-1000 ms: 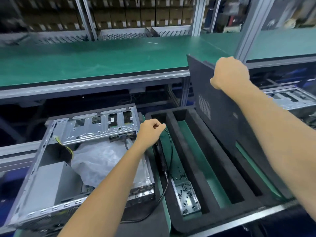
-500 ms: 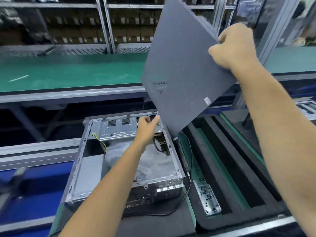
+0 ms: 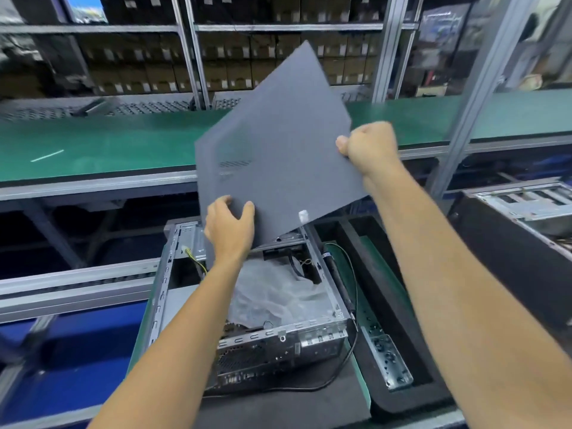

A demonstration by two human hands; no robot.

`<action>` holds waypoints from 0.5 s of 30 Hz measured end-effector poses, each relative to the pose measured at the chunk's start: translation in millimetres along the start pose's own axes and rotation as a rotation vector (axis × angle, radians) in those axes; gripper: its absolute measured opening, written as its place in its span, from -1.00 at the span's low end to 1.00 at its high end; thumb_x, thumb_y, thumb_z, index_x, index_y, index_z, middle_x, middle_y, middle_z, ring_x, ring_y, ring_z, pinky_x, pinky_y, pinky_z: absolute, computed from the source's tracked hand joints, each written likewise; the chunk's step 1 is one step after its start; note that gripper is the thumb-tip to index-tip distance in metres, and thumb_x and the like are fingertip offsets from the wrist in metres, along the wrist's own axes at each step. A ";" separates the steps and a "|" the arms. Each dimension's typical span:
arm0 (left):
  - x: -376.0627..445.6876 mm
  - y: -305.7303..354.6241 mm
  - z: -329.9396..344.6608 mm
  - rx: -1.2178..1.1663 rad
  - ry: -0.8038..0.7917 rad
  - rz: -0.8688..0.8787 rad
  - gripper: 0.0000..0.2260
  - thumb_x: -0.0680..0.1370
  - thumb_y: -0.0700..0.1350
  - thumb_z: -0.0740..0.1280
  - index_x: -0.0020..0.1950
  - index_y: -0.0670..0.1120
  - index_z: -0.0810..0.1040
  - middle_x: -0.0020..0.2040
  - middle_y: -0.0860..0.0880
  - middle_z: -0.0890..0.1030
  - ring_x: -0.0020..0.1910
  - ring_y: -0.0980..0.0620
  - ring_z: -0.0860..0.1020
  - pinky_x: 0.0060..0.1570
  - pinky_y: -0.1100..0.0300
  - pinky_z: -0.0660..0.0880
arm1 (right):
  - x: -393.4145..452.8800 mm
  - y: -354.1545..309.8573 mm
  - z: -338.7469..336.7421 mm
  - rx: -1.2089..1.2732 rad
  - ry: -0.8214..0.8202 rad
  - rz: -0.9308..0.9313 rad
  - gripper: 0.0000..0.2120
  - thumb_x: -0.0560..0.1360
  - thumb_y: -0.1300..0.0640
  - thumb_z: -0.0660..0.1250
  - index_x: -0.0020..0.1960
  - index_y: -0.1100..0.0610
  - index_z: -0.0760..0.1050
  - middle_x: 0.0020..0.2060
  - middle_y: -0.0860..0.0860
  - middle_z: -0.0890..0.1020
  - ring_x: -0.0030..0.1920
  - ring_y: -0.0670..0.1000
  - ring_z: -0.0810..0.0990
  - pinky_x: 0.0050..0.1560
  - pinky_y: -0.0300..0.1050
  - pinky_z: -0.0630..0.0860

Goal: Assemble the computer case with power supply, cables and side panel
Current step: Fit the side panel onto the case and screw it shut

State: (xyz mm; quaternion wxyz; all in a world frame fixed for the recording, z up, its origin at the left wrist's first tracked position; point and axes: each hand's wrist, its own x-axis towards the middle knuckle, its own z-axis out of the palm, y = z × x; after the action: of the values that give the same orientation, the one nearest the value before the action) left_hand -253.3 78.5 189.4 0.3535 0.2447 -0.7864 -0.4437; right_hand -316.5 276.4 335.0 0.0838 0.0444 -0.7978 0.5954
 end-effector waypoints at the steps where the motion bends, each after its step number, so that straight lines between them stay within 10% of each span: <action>1: 0.6 -1.6 -5.0 0.055 0.008 0.069 -0.63 0.52 0.02 0.31 0.28 -0.09 0.45 0.26 -0.04 0.46 0.25 -0.04 0.41 0.29 0.05 0.24 | -4.4 10.9 10.8 0.070 -0.016 0.028 -0.66 0.47 0.38 0.31 -0.32 0.10 0.24 -0.30 0.10 0.33 -0.27 0.01 0.27 -0.31 -0.13 0.22; 15: -6.2 -51.6 -49.1 0.395 -0.098 0.119 -0.73 0.58 -0.01 0.26 0.21 -0.10 0.48 0.22 -0.05 0.48 0.23 -0.08 0.40 0.24 -0.01 0.23 | -67.7 98.2 104.1 0.409 -0.075 0.401 -0.54 0.49 0.35 0.31 -0.39 0.05 0.12 -0.32 0.06 0.25 -0.21 0.05 0.23 -0.14 -0.04 0.17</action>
State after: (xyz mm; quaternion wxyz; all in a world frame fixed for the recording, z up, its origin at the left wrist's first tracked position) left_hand -207.8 32.0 159.9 0.2857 0.2406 -0.8872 -0.2708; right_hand -275.2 202.9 201.0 -0.0760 -0.0763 -0.6566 0.7465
